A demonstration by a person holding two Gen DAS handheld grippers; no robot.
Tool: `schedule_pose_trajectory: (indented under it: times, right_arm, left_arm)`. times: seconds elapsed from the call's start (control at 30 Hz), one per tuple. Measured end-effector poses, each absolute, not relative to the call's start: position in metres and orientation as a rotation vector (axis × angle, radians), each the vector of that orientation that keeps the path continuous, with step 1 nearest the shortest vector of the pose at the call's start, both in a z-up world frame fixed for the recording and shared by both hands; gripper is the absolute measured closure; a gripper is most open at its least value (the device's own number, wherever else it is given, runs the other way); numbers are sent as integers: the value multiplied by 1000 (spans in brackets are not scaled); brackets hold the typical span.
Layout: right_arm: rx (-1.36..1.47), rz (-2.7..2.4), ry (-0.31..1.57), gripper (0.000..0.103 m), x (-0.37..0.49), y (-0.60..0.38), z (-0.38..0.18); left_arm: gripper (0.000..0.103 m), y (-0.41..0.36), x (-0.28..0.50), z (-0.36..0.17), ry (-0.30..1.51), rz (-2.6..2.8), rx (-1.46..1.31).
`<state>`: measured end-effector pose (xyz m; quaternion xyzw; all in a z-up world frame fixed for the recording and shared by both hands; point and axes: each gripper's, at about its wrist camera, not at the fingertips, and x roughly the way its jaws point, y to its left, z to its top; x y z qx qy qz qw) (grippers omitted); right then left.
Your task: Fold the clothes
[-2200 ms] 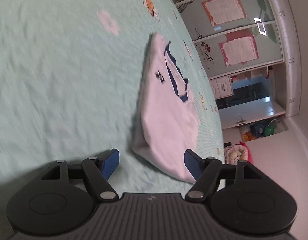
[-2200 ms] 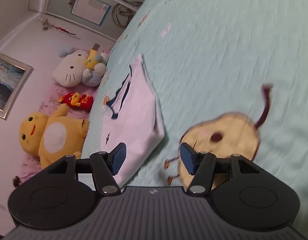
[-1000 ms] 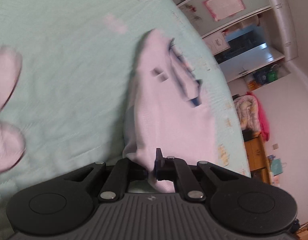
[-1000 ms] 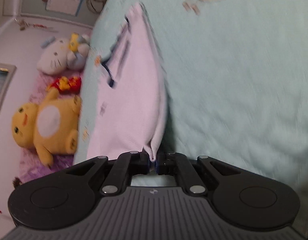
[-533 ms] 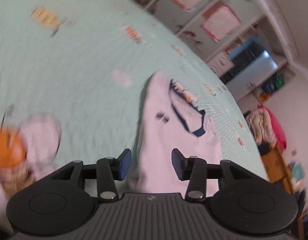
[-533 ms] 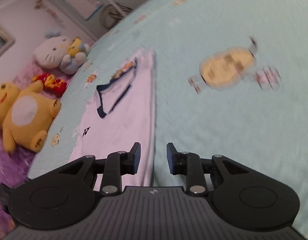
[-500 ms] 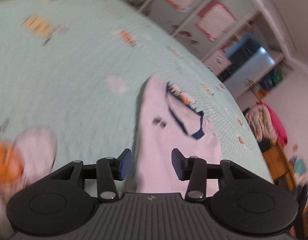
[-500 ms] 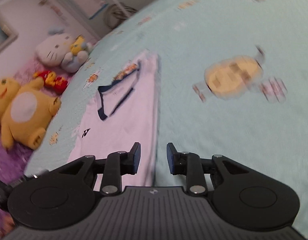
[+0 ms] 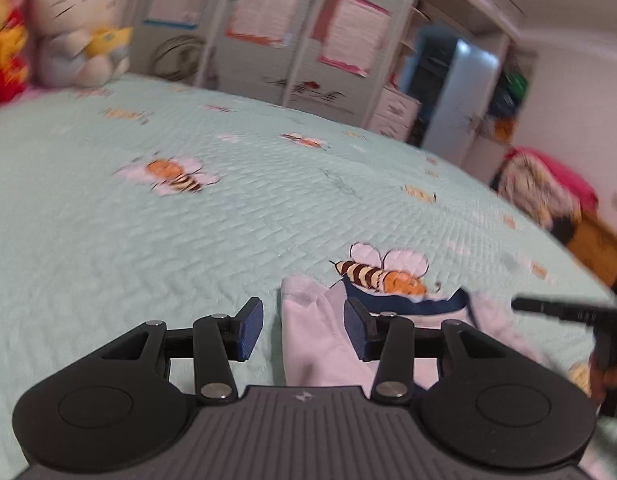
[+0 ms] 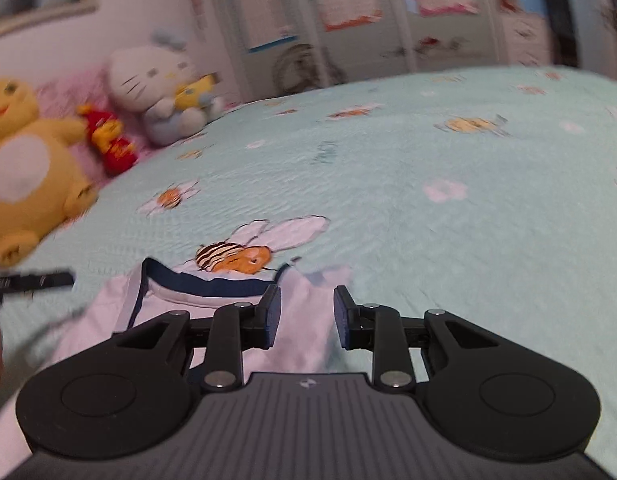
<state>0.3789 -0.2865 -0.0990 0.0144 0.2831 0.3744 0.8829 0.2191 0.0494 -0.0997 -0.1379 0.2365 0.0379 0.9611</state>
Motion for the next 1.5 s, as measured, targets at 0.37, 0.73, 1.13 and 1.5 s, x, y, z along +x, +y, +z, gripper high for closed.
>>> schedule_pose_trajectory:
  times: [0.37, 0.73, 1.13, 1.5]
  right_arm:
    - [-56, 904, 607, 73, 407, -269, -115]
    - [-83, 967, 602, 74, 404, -275, -115]
    - [-64, 1035, 682, 92, 426, -271, -117]
    - [-35, 974, 595, 99, 413, -275, -108]
  left_arm:
    - [55, 60, 246, -123, 520, -28, -223]
    - [71, 53, 264, -124, 535, -112, -186]
    - [93, 61, 278, -126, 563, -154, -227]
    - [100, 51, 277, -105, 465, -135, -159]
